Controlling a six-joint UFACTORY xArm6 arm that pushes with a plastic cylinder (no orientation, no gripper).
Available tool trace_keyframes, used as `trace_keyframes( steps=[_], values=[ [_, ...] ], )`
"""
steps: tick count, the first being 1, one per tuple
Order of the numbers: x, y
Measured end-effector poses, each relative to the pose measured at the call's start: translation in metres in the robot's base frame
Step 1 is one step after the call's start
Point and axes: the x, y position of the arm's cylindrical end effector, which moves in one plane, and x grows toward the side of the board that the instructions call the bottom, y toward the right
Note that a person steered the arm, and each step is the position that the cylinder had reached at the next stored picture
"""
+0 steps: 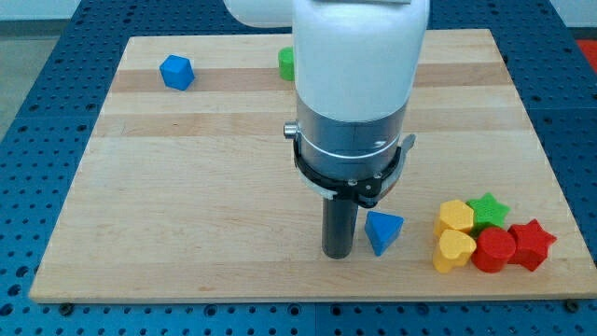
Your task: Move the blue triangle to the left of the yellow hexagon
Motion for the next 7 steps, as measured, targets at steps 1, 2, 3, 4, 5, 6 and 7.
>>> trace_keyframes(
  steps=[1,2,3,4,5,6,7],
  values=[
    [-0.001,0.001],
    [-0.001,0.020],
    [-0.001,0.042],
    [-0.001,0.059],
    [-0.001,0.067],
    [-0.001,0.065],
    [-0.001,0.034]
  ],
)
